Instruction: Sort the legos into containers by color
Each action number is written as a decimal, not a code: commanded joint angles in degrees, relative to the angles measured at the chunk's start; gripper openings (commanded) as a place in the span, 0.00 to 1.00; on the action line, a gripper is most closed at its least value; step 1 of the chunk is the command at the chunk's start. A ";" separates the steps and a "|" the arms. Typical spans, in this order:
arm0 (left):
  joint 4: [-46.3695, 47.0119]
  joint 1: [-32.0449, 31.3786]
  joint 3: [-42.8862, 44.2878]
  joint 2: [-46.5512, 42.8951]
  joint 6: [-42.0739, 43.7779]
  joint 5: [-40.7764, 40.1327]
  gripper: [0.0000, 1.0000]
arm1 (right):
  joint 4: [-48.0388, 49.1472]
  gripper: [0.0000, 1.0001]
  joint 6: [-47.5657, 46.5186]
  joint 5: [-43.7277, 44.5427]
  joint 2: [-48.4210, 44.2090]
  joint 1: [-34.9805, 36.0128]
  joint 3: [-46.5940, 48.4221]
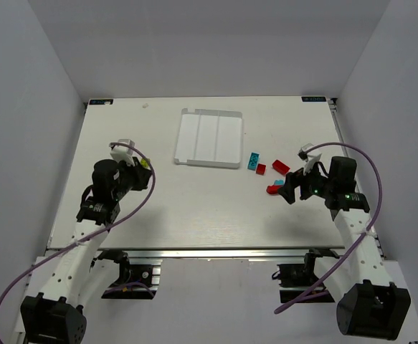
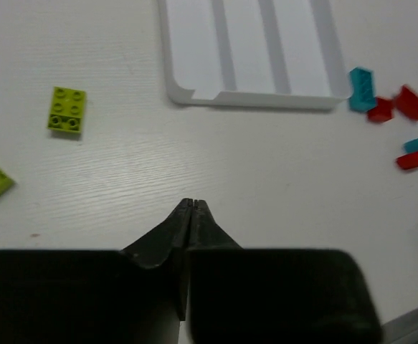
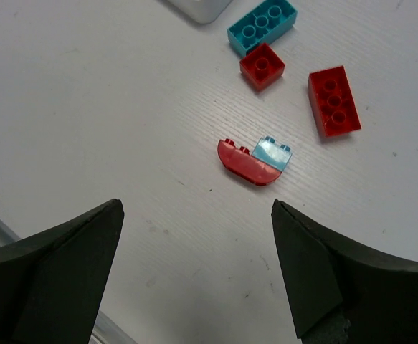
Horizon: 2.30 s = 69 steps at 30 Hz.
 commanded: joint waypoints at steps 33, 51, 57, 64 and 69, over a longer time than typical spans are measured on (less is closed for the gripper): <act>-13.97 0.44 42.15 65.37 6.94 -24.01 0.72 | 0.88 0.59 0.66 -3.69 -0.36 1.14 5.77; -13.01 0.44 38.10 59.15 4.05 -19.01 0.11 | 1.32 0.56 0.75 -3.33 0.78 1.05 5.15; -0.38 -0.79 32.92 42.36 1.33 2.95 0.04 | 1.40 0.17 0.83 -4.12 1.13 1.05 5.15; 0.79 -3.34 43.53 53.93 0.09 12.38 0.02 | 1.75 0.01 0.84 -3.51 2.10 1.05 4.71; -0.52 -5.18 52.93 64.75 -0.88 5.20 0.08 | 2.02 0.06 0.75 -2.90 2.62 0.96 4.36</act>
